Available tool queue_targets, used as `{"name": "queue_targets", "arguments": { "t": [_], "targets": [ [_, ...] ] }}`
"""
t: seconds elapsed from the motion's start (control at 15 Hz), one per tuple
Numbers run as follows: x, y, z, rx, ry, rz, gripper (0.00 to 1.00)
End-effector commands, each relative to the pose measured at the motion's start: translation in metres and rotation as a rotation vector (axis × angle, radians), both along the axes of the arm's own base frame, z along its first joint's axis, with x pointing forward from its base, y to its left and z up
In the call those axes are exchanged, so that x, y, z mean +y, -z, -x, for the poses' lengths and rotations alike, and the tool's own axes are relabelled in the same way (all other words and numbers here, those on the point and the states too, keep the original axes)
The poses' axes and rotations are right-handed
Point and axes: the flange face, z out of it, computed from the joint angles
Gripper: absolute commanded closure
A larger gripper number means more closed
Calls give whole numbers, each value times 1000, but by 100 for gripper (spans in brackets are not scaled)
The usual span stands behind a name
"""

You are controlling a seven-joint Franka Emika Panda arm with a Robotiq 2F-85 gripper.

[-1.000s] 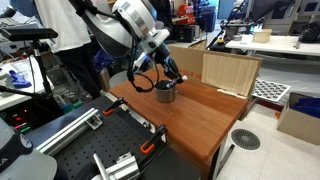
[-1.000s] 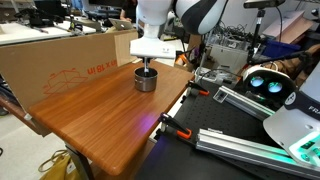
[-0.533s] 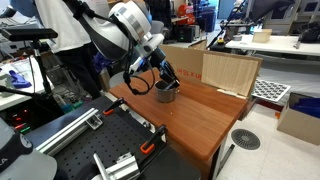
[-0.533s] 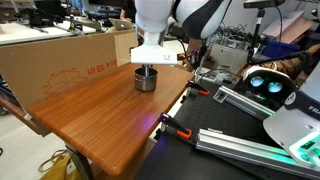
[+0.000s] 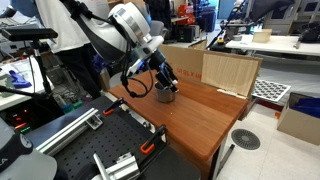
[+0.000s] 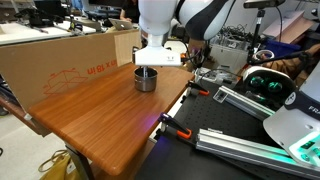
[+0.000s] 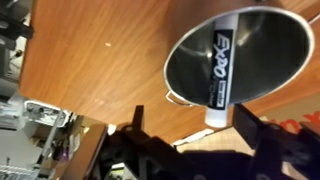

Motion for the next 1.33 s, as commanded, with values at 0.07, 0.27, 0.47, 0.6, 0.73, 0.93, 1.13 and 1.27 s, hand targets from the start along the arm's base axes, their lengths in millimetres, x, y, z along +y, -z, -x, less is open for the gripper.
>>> {"name": "queue_targets", "arguments": {
  "t": [0.07, 0.27, 0.47, 0.6, 0.73, 0.93, 1.13, 1.27],
  "targets": [
    [-1, -25, 17, -4, -31, -126, 0],
    [-1, -52, 25, -41, -54, -211, 0],
    [-2, -81, 45, -48, -123, -326, 0],
    [-4, -87, 66, 0, -170, -377, 0],
    [-3, -78, 52, -6, -132, -327, 0],
    [-4, -84, 63, 0, -159, -362, 0],
    [-3, -84, 63, 1, -162, -362, 0],
    [-3, -84, 63, 2, -162, -362, 0]
  ]
}}
